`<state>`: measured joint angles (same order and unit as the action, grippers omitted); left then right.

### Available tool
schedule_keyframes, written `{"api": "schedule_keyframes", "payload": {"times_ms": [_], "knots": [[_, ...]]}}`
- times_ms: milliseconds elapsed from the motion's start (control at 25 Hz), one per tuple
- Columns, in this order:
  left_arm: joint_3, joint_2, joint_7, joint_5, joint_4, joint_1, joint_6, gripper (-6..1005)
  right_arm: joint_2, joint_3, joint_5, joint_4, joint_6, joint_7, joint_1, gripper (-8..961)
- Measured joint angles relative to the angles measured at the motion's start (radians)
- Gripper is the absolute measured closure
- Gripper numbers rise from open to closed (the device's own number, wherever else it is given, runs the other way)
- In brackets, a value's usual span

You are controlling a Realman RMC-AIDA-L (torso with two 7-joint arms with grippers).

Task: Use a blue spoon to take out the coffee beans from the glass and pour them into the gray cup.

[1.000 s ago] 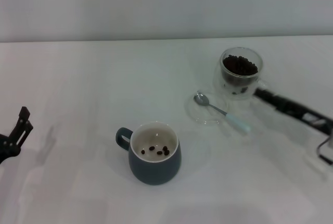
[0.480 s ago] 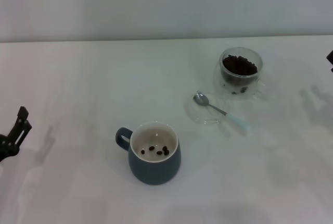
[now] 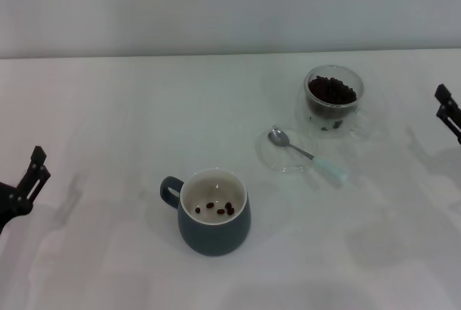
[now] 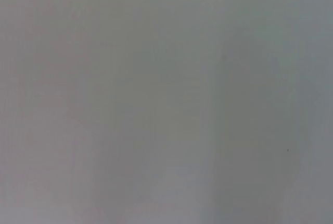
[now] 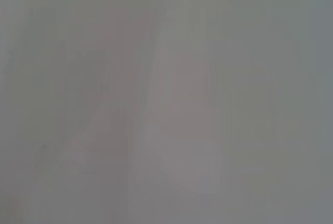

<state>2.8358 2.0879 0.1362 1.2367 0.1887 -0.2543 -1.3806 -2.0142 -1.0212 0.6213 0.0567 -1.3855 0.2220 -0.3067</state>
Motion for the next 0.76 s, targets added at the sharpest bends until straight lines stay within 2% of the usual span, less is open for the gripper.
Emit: {"api": "schedule_keyframes", "payload": {"times_ms": [280, 760], "knots": [[-0.006, 0.000, 0.093, 0.003, 0.003, -0.008, 0.016, 106, -0.001, 0.005, -0.002, -0.029, 0.007, 0.094, -0.003, 75], [-0.003, 0.001, 0.100, 0.004, 0.004, -0.026, 0.050, 106, -0.005, 0.000, 0.009, -0.054, 0.072, 0.177, -0.008, 76]]}}
